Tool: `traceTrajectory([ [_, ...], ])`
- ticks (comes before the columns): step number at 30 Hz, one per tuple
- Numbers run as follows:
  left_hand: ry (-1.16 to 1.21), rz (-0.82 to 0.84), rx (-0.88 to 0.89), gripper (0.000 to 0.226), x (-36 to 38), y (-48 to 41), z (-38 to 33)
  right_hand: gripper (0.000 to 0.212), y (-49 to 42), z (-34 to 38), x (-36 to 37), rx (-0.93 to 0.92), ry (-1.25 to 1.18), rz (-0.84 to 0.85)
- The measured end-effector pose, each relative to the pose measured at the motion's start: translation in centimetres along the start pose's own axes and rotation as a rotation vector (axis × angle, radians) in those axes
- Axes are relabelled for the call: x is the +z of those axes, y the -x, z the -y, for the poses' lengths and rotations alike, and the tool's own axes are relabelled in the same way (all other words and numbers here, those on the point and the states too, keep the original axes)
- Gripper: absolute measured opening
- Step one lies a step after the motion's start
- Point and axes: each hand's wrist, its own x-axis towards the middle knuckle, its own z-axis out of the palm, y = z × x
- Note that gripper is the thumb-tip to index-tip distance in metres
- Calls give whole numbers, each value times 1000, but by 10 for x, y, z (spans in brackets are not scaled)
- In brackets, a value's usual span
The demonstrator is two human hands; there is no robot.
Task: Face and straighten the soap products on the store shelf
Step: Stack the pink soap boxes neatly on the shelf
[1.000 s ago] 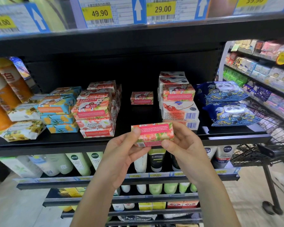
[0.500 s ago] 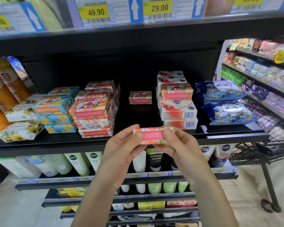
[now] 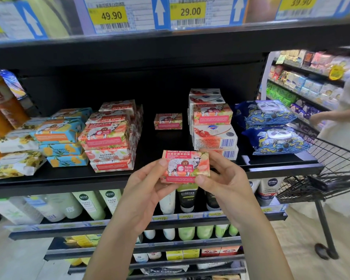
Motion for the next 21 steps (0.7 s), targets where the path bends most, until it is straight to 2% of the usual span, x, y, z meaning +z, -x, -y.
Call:
traceTrajectory([
  [5, -23, 24, 4, 37, 2, -3, -1, 69, -1, 3, -6, -37, -27, 59],
  [7, -20, 29, 14, 37, 2, -4, 0, 70, -1, 7, -6, -40, 31, 86],
  [9, -18, 23, 31, 38, 1, -5, 0, 72, 0, 13, -6, -57, 199, 87],
  [13, -12, 7, 65, 43, 0, -7, 0, 83, -3, 25, -5, -186, 765, 10],
  [15, -9, 19, 79, 42, 1, -8, -1, 90, -8, 30, -1, -255, 966, 35],
  [19, 21, 76, 94, 39, 5, -8, -2, 83, -18, 32, 7, -394, 1174, 90],
  [21, 27, 92, 108, 42, 7, -9, -3, 77, -22, 36, 7, -405, 1215, 107],
])
